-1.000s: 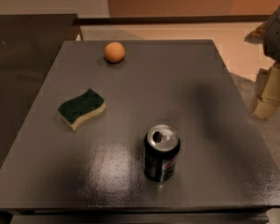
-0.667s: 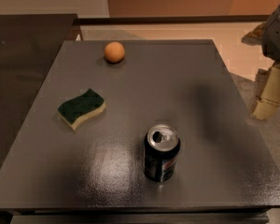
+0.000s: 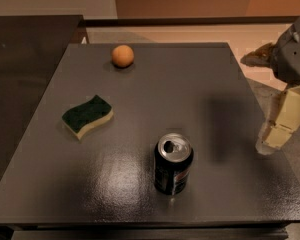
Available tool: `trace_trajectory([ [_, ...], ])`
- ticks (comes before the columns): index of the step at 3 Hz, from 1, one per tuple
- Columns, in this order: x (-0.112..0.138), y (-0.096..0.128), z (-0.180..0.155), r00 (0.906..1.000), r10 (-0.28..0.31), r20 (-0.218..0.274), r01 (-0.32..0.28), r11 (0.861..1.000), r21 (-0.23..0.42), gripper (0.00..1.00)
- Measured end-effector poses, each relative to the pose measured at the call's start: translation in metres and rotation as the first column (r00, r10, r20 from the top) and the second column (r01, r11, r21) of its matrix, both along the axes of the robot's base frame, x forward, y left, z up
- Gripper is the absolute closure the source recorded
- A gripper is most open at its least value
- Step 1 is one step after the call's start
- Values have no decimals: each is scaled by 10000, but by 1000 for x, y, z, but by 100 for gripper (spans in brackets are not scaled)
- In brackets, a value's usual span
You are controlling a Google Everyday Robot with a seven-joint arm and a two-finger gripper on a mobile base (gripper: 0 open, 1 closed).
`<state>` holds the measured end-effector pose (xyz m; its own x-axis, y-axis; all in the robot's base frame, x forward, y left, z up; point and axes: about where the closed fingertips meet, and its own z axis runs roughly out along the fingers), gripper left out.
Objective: Move pepsi can near orange
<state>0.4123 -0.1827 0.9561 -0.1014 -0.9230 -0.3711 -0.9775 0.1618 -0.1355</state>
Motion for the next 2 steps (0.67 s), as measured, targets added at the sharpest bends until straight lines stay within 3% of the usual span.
trace_trajectory([
  [1,-41,61,-28,9799,1931,-507,-1809,9662,1837,0],
  [2,-55,87,-40,9633,2644,-458,-2446,9354,2553,0],
])
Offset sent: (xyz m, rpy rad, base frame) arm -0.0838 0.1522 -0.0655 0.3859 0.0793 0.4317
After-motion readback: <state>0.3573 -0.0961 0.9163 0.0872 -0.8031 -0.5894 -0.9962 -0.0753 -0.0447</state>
